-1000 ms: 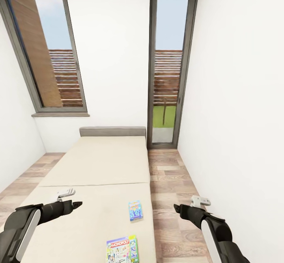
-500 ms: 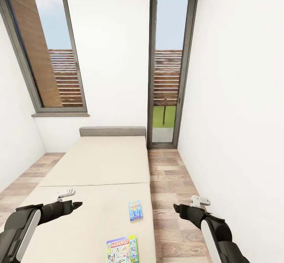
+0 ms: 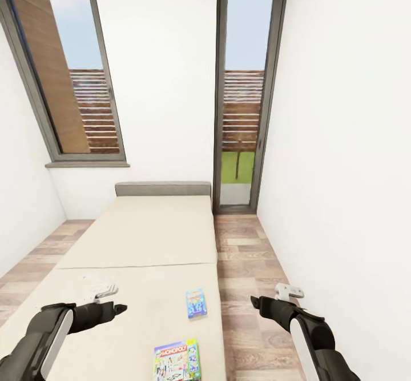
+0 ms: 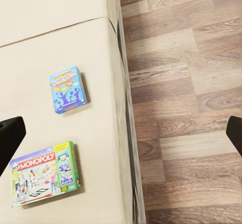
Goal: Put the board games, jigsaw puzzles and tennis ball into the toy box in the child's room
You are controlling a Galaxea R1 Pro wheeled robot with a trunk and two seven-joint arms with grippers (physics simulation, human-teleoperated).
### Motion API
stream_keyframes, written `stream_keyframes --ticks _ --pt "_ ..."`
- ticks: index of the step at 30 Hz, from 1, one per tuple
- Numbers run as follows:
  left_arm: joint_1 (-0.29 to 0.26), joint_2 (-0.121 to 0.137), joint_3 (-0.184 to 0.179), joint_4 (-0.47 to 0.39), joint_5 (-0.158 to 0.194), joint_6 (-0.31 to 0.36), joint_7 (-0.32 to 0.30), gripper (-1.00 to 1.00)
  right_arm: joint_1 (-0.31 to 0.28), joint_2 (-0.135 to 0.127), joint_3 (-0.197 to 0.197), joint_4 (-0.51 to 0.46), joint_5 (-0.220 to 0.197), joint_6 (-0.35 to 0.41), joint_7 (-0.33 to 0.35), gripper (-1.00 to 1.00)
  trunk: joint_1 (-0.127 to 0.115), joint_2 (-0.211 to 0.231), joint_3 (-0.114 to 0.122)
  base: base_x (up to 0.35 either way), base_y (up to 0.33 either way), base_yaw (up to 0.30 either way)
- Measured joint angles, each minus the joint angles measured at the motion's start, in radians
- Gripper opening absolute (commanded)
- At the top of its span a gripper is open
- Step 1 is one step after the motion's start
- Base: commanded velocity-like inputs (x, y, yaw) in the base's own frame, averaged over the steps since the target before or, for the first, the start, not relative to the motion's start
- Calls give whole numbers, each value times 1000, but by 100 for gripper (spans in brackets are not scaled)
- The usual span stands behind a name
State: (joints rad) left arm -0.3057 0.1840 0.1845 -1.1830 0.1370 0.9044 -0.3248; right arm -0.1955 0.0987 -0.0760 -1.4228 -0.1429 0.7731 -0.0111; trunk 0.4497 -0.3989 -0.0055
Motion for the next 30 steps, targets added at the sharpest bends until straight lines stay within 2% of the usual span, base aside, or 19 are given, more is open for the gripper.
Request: stream_keyframes --ticks 2,6,7,12,13,15,18,20,21,25,30 --pt "-35 -19 -17 77 -1 -52 18 100 0 0 -1 0 0 2 0 100 0 0 -3 0 0 0" --pt "-76 -37 -39 182 -1 -105 59 100 0 -2 -2 1 -1 4 0 100 0 1 -8 0 0 0" --pt "-105 -44 -50 239 -1 -127 86 100 0 -4 -2 1 0 5 0 100 0 1 -10 0 0 0" --pt "-202 -72 -70 394 1 -184 157 100 0 -8 -3 1 0 13 0 100 0 2 -17 0 0 0" --pt "-252 -84 -74 449 3 -195 180 100 0 -10 -5 2 1 17 0 100 0 2 -18 0 0 0" --pt "-308 -94 -77 503 2 -202 199 100 0 -11 -6 6 0 21 0 100 0 2 -22 0 0 0" --pt "-431 -115 -81 619 3 -211 238 100 0 -13 -9 21 2 26 -1 100 0 2 -27 0 0 0" --pt "-472 -120 -82 658 2 -212 255 100 -1 -13 -10 27 2 27 -1 100 0 1 -30 0 0 0" --pt "-510 -123 -82 694 3 -213 278 100 -1 -15 -11 31 2 28 -1 100 0 2 -31 0 0 0" --pt "-583 -139 -82 749 1 -219 335 100 -1 -17 -12 40 2 30 -1 100 0 1 -38 0 0 0" --pt "-615 -164 -81 771 -4 -230 376 100 -2 -18 -12 53 3 41 -1 100 0 1 -46 0 0 0"
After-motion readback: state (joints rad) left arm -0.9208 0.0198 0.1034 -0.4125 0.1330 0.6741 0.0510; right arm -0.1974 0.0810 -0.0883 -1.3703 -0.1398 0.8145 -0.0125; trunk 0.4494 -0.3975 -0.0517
